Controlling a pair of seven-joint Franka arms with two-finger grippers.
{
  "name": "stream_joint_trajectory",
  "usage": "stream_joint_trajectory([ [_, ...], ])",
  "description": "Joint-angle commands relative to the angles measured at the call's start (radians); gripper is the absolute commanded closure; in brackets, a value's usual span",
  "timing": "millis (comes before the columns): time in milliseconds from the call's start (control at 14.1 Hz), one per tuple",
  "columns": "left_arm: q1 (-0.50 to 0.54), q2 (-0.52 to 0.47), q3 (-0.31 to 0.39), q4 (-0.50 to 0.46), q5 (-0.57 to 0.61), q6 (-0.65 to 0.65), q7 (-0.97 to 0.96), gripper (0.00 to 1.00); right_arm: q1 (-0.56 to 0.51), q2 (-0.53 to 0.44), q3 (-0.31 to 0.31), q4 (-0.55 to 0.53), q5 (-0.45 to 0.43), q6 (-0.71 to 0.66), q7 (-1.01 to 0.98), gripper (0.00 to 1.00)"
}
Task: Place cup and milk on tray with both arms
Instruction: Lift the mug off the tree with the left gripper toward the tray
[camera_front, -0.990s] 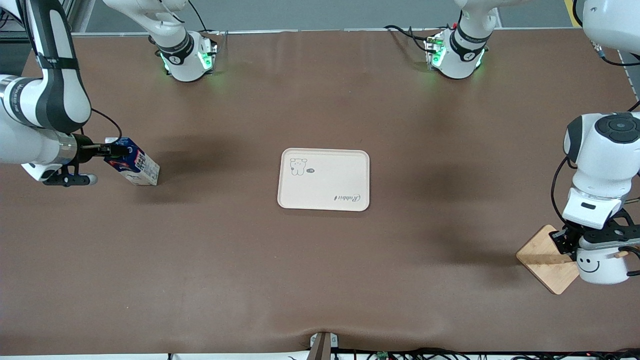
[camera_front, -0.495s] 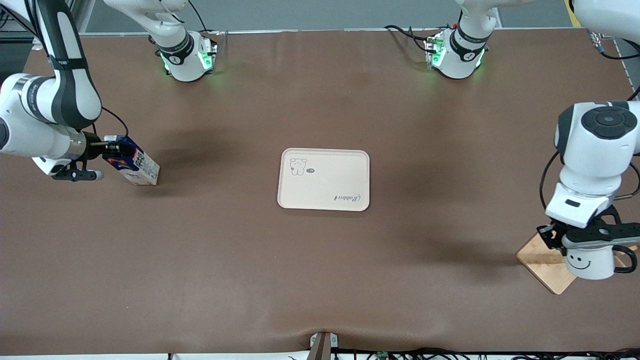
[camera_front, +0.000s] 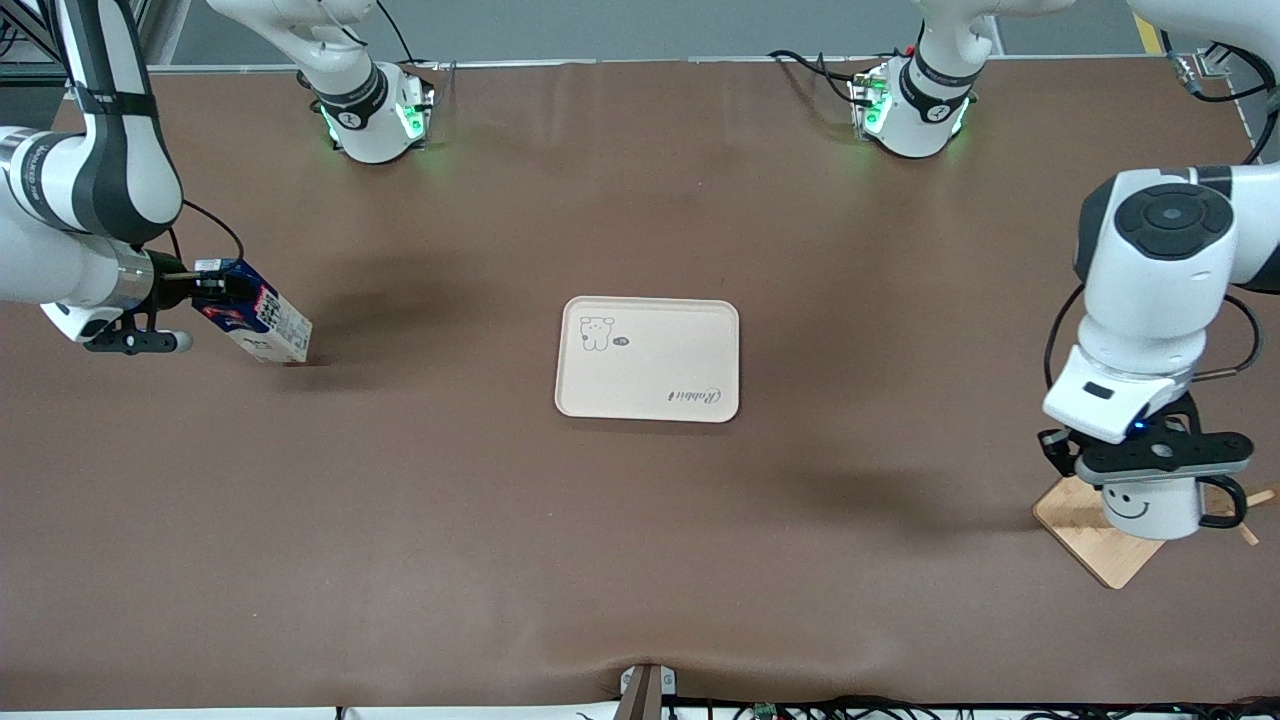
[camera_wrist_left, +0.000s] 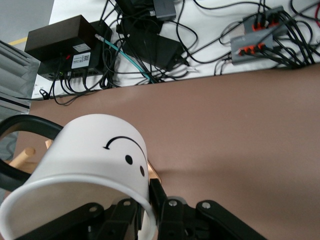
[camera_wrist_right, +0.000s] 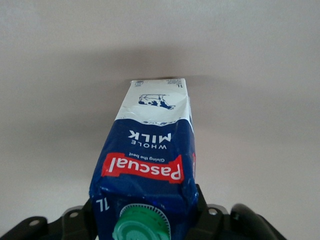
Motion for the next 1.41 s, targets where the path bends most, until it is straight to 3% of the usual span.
stream_joint_trajectory([
  [0, -0.105, 0.009, -0.001, 0.066, 0.014, -0.141, -0.050, 1.00, -0.006, 0.007, 0.013, 0.106, -0.001, -0.145, -0.010, 1.00],
  [354, -0.283, 0.049, -0.008, 0.078, -0.067, -0.241, -0.084, 1.00, 0.075, 0.018, 0.013, 0.266, 0.000, -0.300, 0.005, 1.00],
  [778, -0.416, 0.122, -0.028, 0.074, -0.334, -0.256, -0.084, 1.00, 0.225, 0.132, 0.014, 0.562, 0.002, -0.501, 0.030, 1.00],
  [990, -0.468, 0.165, -0.028, 0.069, -0.426, -0.302, -0.082, 1.00, 0.303, 0.149, 0.014, 0.591, 0.009, -0.498, 0.120, 1.00],
  [1343, -0.582, 0.269, -0.031, 0.075, -0.459, -0.293, -0.128, 1.00, 0.340, 0.193, 0.014, 0.634, 0.156, -0.492, 0.183, 1.00],
])
